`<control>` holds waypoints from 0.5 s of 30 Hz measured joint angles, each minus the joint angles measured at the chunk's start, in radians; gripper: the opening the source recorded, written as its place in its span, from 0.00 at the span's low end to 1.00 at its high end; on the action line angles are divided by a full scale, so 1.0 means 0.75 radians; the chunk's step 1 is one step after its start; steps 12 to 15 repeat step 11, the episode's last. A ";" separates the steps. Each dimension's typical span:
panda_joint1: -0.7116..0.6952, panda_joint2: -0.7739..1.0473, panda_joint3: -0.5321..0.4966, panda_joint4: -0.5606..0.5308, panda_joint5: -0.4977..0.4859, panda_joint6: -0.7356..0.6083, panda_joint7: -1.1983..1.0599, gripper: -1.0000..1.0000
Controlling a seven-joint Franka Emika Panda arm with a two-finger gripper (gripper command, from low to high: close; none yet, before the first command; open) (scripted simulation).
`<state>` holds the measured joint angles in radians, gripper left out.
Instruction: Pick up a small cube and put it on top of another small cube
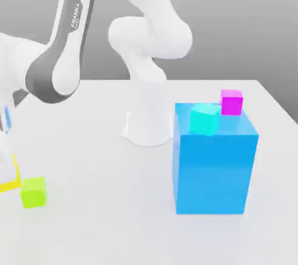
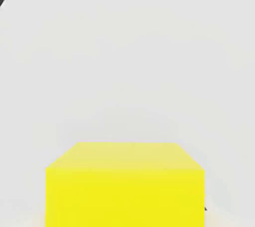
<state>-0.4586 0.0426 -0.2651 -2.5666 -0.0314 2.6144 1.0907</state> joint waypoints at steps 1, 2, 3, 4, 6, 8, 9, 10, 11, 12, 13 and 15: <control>-0.022 -0.040 -0.002 -0.048 0.006 0.006 -0.046 0.00; -0.031 -0.060 -0.017 -0.084 0.017 0.021 -0.085 0.00; -0.068 -0.047 -0.003 -0.101 0.034 0.050 -0.113 0.00; -0.085 -0.018 0.014 -0.109 0.054 0.087 -0.135 0.00; -0.065 0.064 0.047 -0.113 0.104 0.169 -0.178 0.00; -0.085 0.149 0.082 -0.112 0.165 0.250 -0.222 1.00; -0.085 0.149 0.082 -0.112 0.165 0.250 -0.222 1.00; -0.085 0.149 0.082 -0.112 0.165 0.250 -0.222 1.00; -0.085 0.149 0.082 -0.112 0.165 0.250 -0.222 1.00; -0.085 0.149 0.082 -0.112 0.165 0.250 -0.222 1.00; -0.085 0.149 0.082 -0.112 0.165 0.250 -0.222 1.00; -0.085 0.149 0.082 -0.112 0.165 0.250 -0.222 1.00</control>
